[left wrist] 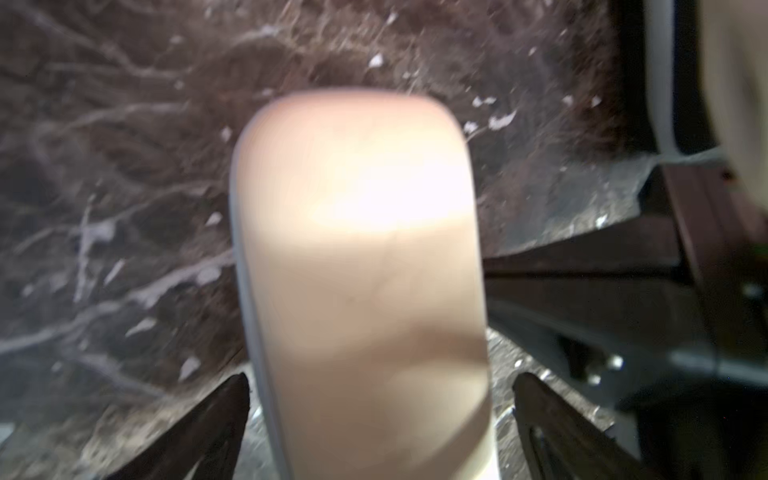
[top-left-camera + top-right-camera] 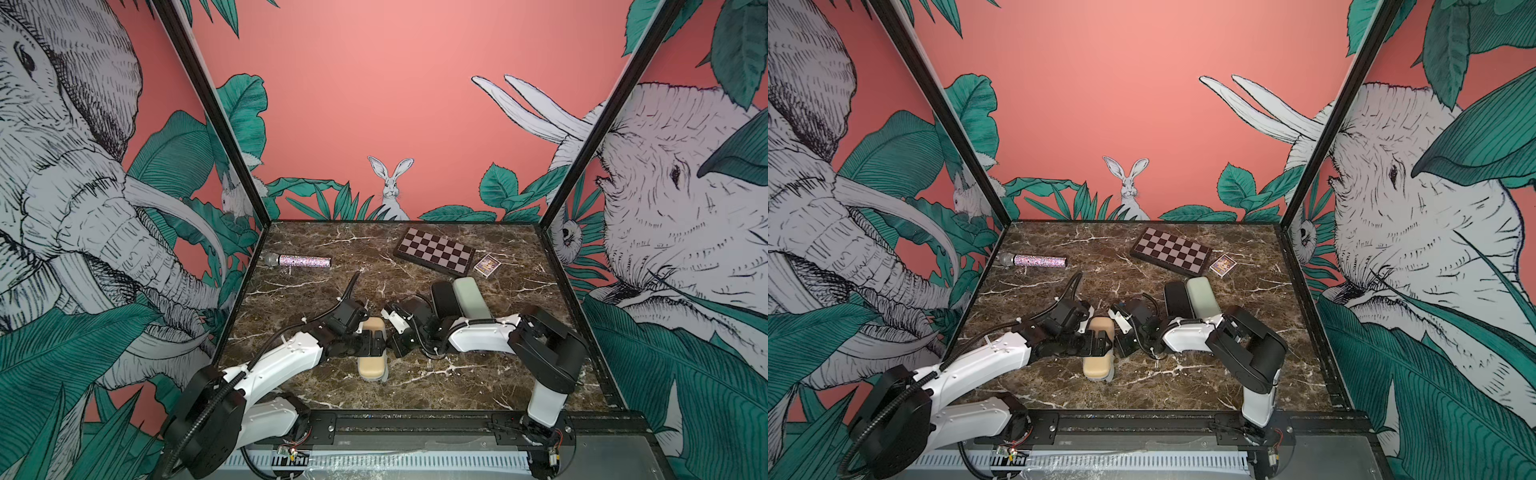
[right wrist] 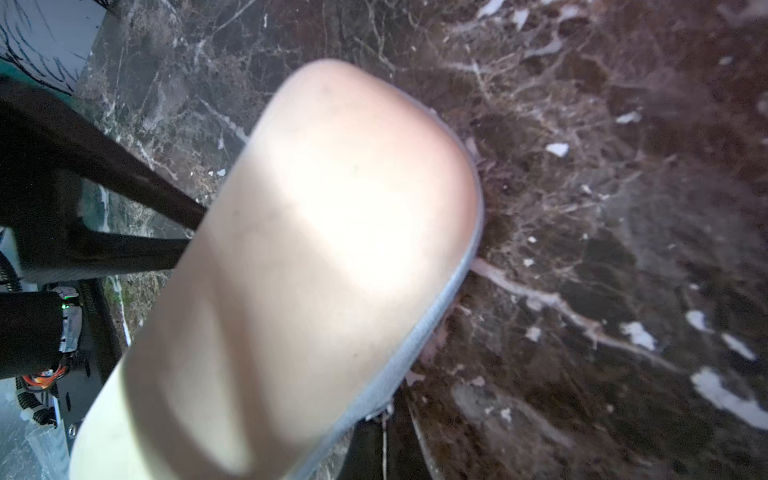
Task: Put umbrellas into zippered umbrella sleeves
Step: Zip the zipper on the umbrella sleeve.
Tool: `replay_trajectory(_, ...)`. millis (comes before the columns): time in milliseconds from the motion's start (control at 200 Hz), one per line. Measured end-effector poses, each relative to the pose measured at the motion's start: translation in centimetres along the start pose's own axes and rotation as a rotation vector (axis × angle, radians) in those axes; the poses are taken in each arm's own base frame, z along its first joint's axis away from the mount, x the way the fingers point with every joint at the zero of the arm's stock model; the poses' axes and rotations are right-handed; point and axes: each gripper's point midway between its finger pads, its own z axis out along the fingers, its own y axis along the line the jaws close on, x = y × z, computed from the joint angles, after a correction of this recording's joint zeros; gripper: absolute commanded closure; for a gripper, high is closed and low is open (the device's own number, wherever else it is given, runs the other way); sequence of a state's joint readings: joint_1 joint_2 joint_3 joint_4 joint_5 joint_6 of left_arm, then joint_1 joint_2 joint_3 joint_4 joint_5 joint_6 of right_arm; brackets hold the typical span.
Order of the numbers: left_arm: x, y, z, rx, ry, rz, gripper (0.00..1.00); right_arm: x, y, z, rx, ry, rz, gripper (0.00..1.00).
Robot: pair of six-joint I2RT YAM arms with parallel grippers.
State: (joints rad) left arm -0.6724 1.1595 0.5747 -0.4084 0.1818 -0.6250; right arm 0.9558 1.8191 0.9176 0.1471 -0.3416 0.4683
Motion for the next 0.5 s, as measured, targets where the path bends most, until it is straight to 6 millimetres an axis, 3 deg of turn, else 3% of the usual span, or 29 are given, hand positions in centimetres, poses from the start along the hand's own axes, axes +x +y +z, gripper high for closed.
replay_trajectory(295, 2.9, -0.6, 1.6, -0.029, 0.082, 0.068, 0.03, 0.2, 0.5, 0.2, -0.043, 0.018, 0.053, 1.00)
replay_trajectory(500, 3.0, -0.4, 2.3, -0.054, 0.083, 0.069, 0.20, 0.1, 0.1, 0.1, -0.061, 0.014, 0.098, 1.00)
